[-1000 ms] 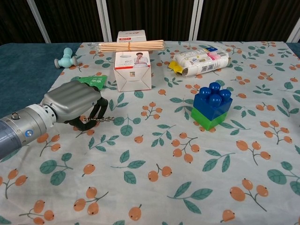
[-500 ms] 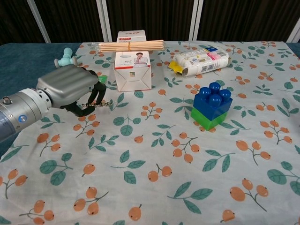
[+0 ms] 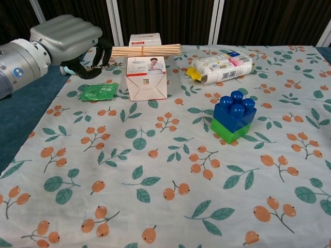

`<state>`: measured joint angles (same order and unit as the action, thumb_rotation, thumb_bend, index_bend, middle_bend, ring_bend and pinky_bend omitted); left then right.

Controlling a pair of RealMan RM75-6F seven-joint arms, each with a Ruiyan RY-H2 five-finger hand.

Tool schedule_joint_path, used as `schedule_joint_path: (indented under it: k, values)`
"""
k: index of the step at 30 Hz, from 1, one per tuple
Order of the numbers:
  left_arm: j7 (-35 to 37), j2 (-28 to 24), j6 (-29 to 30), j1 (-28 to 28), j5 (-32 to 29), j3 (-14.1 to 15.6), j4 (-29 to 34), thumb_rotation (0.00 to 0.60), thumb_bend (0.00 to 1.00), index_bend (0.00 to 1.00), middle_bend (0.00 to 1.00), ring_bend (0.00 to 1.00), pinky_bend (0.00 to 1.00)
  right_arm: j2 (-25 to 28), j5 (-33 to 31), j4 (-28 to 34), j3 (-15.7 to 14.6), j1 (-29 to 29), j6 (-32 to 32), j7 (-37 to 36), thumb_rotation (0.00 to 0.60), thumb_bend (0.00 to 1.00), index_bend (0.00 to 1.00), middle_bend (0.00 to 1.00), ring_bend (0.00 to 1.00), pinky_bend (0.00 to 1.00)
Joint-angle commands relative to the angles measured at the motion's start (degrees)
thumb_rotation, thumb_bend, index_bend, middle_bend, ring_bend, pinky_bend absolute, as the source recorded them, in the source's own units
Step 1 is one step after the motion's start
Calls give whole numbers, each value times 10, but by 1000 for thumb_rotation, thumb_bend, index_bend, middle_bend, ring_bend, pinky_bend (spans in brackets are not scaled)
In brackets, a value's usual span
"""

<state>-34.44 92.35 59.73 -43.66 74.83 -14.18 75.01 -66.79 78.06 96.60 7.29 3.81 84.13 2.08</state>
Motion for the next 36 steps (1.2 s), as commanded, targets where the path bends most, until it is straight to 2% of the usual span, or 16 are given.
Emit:
schedule_joint_path:
  k: [1,9,18,26,36]
  values:
    - [-11,-5,-6,-13,-14,-13,3,600,381,544,567,232,259,0,-1,0,0,0,-1,0,600,64,125,104,227,215]
    - [-34,0,-16,-51,-50,-43,1,600,381,544,567,232,259,0,-6,0,2,1,-4,-3,600,64,125,104,227,216]
    - [-36,47,-33,-101,-75,-55,-30,600,381,544,567,232,259,0,-9,0,3,2,-6,-5,600,64,125,104,227,215]
    - [-28,74,-38,-126,-72,-44,-39,600,381,544,568,232,259,0,-10,0,3,2,-7,-6,600,63,125,104,227,215]
    - [-32,71,-22,-130,-72,-34,-32,600,381,544,569,232,259,0,-9,0,3,2,-6,-5,600,64,125,104,227,216]
